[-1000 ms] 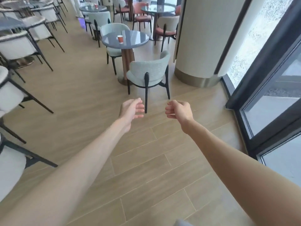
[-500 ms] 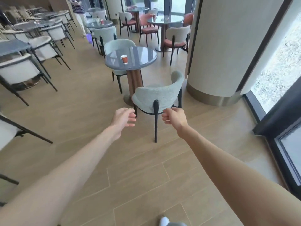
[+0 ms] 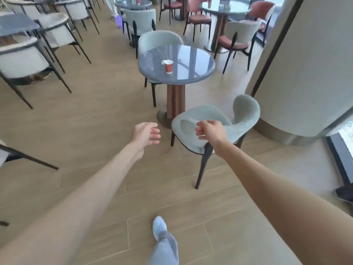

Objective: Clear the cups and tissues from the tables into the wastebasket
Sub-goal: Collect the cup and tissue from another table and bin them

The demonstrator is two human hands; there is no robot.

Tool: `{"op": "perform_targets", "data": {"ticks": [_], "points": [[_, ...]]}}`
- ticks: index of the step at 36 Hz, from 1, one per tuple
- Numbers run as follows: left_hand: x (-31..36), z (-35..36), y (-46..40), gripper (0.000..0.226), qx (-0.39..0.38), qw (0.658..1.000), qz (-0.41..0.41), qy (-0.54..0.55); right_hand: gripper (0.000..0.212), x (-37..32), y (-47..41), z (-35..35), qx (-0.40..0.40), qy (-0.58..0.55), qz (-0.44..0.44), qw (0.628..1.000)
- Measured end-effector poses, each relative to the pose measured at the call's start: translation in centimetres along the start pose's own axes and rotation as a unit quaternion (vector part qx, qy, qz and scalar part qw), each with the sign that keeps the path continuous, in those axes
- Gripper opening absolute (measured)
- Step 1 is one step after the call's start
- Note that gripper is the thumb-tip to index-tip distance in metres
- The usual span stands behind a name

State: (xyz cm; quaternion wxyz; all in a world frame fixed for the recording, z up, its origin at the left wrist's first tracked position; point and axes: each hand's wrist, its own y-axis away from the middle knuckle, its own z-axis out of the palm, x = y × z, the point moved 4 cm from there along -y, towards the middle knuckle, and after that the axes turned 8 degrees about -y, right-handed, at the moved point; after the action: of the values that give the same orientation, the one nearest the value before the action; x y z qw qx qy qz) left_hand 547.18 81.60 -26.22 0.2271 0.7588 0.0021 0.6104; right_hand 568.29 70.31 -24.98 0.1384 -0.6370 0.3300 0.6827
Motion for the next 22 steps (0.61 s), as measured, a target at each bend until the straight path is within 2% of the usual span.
{"op": "perform_targets", "data": {"ticks": [4,9,15,19,22], "points": [[3.4,-1.9,-9.5,0.015,-0.011,1.0,-0.018,-0.01,0.016,-2.6,-7.7,4.2,0.012,0.023,0.008,1.0],[10.2,-3.0,-20.0,0.012,-0.012,0.999,0.002,-0.029,0.017,-7.4,-16.7,8.7,0.025,0.033,-0.007,0.999],[15.1,-1.2,-30.0,0.017,-0.046,0.997,0.021,-0.064,0.017,-10.4,-27.0,12.2,0.033,0.048,-0.002,0.998],[17.1,0.6,-37.6,0.008,-0.056,0.995,0.022,-0.08,0.015,-11.3,-35.0,14.1,0.031,0.054,0.003,0.998],[18.7,1.8,-43.7,0.013,-0.06,0.992,0.022,-0.105,0.02,-12.0,-41.8,15.1,0.031,0.071,-0.006,0.997]]}}
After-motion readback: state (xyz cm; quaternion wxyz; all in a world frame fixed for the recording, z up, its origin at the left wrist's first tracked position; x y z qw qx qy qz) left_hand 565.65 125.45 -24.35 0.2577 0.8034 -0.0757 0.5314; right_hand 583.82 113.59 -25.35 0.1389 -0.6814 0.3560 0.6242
